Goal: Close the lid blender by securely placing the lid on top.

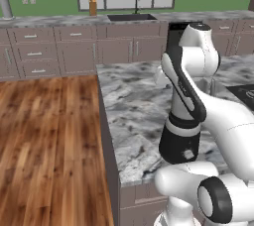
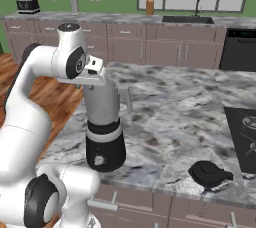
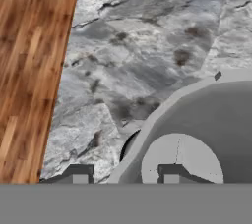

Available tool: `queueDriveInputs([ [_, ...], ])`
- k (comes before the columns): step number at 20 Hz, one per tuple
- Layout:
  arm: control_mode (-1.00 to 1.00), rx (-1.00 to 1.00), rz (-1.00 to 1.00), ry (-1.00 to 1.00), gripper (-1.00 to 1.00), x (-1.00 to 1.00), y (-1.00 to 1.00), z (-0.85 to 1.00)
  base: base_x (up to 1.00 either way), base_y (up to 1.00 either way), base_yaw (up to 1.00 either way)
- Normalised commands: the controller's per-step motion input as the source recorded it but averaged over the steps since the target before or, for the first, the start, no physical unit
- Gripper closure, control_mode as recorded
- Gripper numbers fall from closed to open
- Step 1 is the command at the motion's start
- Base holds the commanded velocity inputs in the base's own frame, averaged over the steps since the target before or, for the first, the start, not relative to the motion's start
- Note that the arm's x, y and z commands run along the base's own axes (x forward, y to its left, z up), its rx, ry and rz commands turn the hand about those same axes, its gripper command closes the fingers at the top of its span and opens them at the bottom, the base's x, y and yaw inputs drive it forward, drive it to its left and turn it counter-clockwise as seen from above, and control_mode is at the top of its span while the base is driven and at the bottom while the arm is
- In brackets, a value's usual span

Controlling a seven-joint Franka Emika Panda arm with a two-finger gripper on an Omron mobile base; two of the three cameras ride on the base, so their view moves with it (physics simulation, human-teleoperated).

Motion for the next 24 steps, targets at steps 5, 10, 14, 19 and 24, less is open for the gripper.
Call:
queueDriveInputs([
  [5,-1.00,0.01,-0.03,-0.28,-1.00,-0.64,-0.12,0.00,0.00,0.00,0.00],
  [10,-1.00,0.16,-0.26,-0.13,-1.00,-0.84,-0.88,0.00,0.00,0.00,0.00],
  [14,-1.00,0.21,-0.32,0.01,-1.00,-0.31,-1.00,-0.11,0.00,0.00,0.00],
  [19,-1.00,0.15,-0.36,0.09,-1.00,-0.08,-1.00,-0.40,0.00,0.00,0.00],
  [24,-1.00,0.16,-0.30,0.04,-1.00,-0.39,-1.00,-0.38,0.00,0.00,0.00],
])
